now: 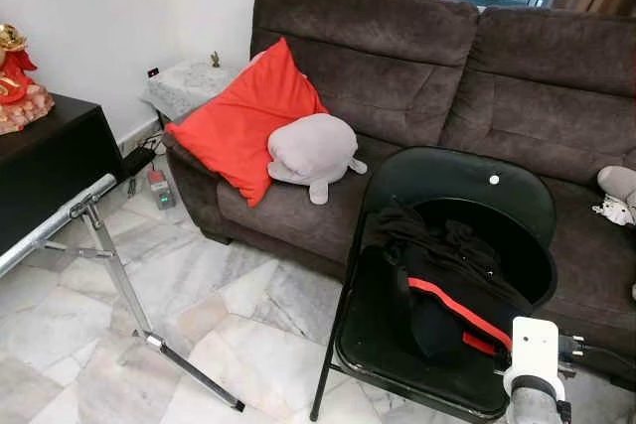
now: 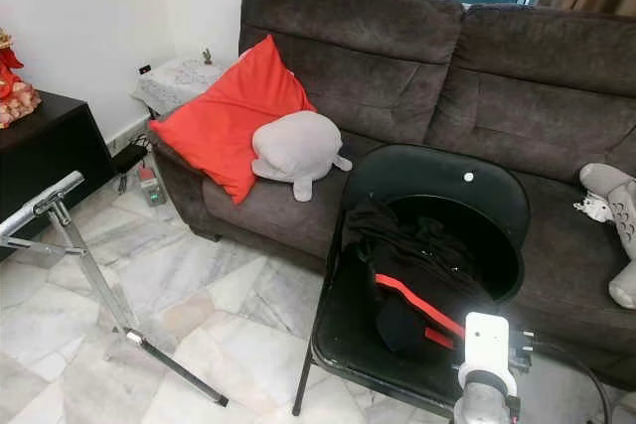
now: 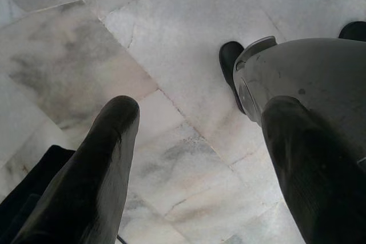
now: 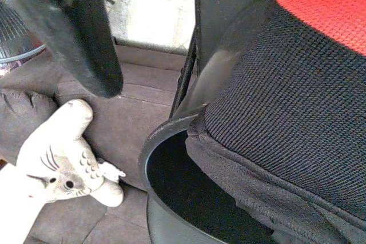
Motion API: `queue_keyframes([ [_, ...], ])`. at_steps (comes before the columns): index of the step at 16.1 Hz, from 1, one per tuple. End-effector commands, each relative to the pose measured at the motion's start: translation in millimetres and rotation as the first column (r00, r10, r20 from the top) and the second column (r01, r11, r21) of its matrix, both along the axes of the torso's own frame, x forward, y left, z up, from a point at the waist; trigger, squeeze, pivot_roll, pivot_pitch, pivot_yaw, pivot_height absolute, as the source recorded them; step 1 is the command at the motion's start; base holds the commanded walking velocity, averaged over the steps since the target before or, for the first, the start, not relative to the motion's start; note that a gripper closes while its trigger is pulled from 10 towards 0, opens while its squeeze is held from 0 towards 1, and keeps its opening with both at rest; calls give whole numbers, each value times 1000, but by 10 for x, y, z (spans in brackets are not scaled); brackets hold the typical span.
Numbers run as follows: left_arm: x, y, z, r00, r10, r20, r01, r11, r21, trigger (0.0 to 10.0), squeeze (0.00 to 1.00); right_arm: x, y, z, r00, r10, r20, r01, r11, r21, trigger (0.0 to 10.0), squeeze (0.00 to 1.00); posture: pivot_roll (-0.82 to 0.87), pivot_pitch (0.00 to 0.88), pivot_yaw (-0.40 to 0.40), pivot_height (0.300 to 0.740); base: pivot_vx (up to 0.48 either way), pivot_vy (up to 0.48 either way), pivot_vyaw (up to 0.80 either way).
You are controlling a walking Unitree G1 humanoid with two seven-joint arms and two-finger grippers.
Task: Hang hanger
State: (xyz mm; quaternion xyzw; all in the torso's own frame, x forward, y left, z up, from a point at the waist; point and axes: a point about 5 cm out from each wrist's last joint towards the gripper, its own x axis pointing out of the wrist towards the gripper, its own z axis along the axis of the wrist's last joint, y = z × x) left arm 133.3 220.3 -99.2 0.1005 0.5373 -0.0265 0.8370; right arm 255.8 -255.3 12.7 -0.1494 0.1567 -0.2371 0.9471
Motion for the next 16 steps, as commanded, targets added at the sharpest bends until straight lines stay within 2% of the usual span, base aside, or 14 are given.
queue_keyframes([
  [1,-60,41,-12,1000,1,-19,-1,1000,10,10000,0,-3,-25,9,1000,3,7,-3,1000,-7,0,0,-18,0,-11,740,0,0,0],
  [2,-59,40,-11,1000,-1,-19,1,1000,11,10000,0,26,5,31,999,32,20,-31,999,-15,627,0,-17,0,-12,740,0,0,0],
  [3,-57,40,-11,1000,-1,-18,2,1000,10,10000,0,54,30,56,998,55,31,-54,998,-26,3176,0,-17,0,-12,740,0,0,0],
  [4,-55,38,-11,1000,-1,-18,1,1000,10,10000,0,70,42,69,997,67,31,-65,997,-41,4706,0,-17,0,-12,740,0,0,0],
  [5,-53,35,-10,1000,-1,-17,1,1000,9,10000,0,76,40,69,998,65,26,-64,997,-47,10000,0,-14,0,-15,740,0,0,0],
  [8,-40,22,-9,1000,-1,-15,1,1000,7,10000,0,89,33,85,997,68,33,-66,996,-57,10000,0,-14,0,-14,740,0,0,0],
  [9,-33,17,-9,1000,-1,-13,1,1000,7,10000,0,91,28,90,997,72,34,-69,996,-64,353,0,-15,0,-14,740,0,0,0],
  [10,-27,12,-8,1000,-2,-12,2,1000,6,10000,0,96,28,99,996,83,35,-80,994,-78,0,0,-15,0,-14,740,0,0,0],
  [16,-9,11,-1,1000,-11,-9,11,1000,6,10000,0,126,38,115,994,103,37,-99,990,-97,0,0,-18,0,-10,740,0,0,0],
])
